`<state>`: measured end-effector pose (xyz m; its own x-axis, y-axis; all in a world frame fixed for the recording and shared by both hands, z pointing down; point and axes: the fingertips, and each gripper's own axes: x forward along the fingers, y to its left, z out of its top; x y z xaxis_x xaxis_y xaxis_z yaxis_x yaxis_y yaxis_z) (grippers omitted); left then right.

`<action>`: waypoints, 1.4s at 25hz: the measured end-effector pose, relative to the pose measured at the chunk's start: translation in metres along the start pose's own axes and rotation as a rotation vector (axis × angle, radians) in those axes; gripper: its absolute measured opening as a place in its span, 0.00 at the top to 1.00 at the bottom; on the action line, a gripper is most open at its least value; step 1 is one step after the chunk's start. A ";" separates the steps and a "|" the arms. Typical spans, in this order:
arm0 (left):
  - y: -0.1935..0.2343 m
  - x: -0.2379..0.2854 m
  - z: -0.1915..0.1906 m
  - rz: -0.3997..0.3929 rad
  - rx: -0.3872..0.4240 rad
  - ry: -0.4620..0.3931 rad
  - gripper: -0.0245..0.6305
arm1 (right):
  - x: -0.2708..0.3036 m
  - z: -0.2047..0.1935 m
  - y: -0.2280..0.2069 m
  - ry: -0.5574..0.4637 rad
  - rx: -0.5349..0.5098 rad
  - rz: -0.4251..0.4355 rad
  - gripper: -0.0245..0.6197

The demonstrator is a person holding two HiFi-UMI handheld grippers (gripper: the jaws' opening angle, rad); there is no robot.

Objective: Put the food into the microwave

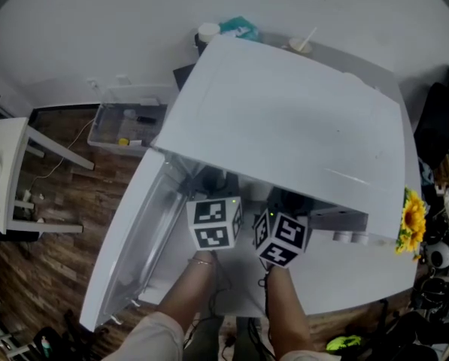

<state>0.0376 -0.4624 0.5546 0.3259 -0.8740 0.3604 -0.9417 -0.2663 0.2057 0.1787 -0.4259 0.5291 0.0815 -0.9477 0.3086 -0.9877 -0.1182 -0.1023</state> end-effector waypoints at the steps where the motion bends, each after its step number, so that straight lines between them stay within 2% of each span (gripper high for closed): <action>1: -0.001 0.001 0.000 -0.003 -0.004 0.000 0.84 | 0.001 0.000 0.000 0.004 -0.010 -0.004 0.83; 6: -0.001 0.005 -0.007 -0.001 -0.020 0.025 0.84 | 0.006 -0.003 -0.001 0.040 -0.050 -0.026 0.83; 17: 0.005 0.013 -0.008 0.040 0.013 0.088 0.84 | 0.019 -0.011 0.002 0.152 -0.118 -0.037 0.82; 25: 0.005 0.016 -0.011 0.038 0.003 0.132 0.84 | 0.022 -0.012 0.003 0.185 -0.126 -0.041 0.82; 35: 0.007 0.015 -0.011 0.067 0.023 0.140 0.84 | 0.022 -0.014 0.004 0.188 -0.152 -0.047 0.82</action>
<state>0.0369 -0.4726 0.5713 0.2690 -0.8255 0.4961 -0.9629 -0.2196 0.1567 0.1745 -0.4433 0.5486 0.1154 -0.8685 0.4821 -0.9933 -0.1010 0.0557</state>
